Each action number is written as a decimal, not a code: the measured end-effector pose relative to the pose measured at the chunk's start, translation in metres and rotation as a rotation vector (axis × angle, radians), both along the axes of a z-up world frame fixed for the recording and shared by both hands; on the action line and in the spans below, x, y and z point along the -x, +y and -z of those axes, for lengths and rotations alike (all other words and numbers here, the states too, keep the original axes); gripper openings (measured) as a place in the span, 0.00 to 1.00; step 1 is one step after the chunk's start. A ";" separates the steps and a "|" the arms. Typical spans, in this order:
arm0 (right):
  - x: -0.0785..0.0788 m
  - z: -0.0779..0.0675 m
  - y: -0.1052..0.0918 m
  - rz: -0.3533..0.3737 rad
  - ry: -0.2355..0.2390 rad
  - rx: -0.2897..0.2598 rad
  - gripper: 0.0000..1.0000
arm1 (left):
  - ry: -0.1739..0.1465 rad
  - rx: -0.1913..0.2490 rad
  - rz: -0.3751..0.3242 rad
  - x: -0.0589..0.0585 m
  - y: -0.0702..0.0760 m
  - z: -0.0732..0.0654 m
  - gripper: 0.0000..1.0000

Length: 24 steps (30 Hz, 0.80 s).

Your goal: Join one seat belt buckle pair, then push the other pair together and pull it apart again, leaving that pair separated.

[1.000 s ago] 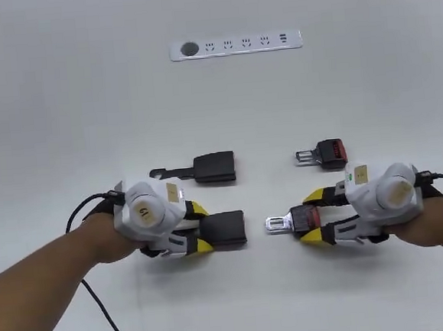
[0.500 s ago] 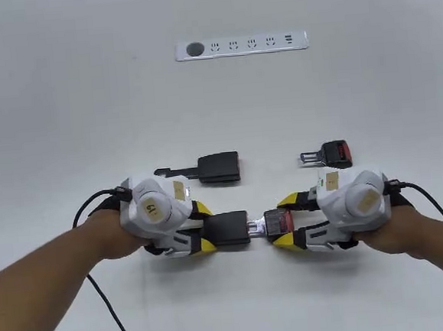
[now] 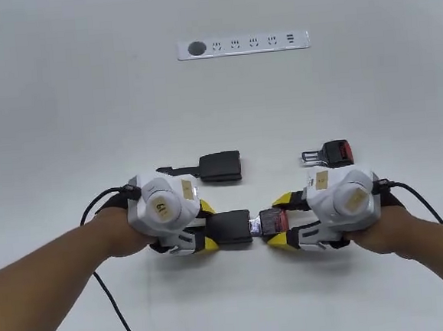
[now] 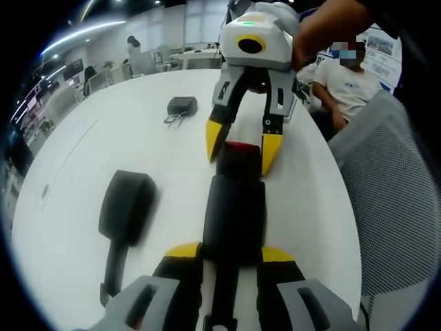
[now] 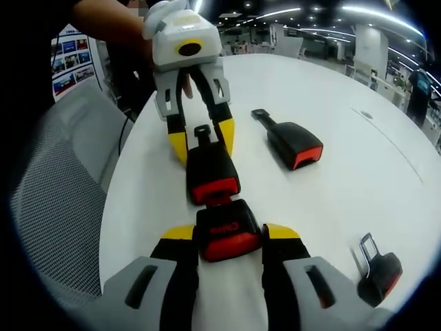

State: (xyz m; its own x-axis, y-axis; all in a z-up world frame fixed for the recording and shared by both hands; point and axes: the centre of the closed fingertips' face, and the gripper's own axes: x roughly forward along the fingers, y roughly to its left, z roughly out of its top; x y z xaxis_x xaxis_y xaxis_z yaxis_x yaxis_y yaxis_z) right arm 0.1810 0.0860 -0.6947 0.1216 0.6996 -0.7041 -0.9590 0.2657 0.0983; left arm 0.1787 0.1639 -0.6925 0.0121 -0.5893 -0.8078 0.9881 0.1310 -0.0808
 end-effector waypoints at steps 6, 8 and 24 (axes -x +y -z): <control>0.002 -0.003 0.004 0.020 0.002 -0.005 0.34 | -0.003 -0.006 0.006 0.000 -0.002 -0.001 0.30; -0.001 -0.003 0.005 0.019 -0.007 -0.006 0.34 | -0.003 -0.009 0.005 0.000 0.001 -0.001 0.30; 0.004 -0.006 0.003 -0.005 -0.019 -0.015 0.34 | -0.007 0.014 0.007 -0.003 0.002 -0.001 0.30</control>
State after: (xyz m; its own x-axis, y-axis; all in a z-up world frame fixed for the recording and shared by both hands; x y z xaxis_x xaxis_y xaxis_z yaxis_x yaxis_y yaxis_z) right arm 0.1767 0.0888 -0.6885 0.1313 0.7106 -0.6912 -0.9620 0.2598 0.0844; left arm 0.1814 0.1661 -0.6912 0.0137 -0.6007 -0.7993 0.9895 0.1231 -0.0756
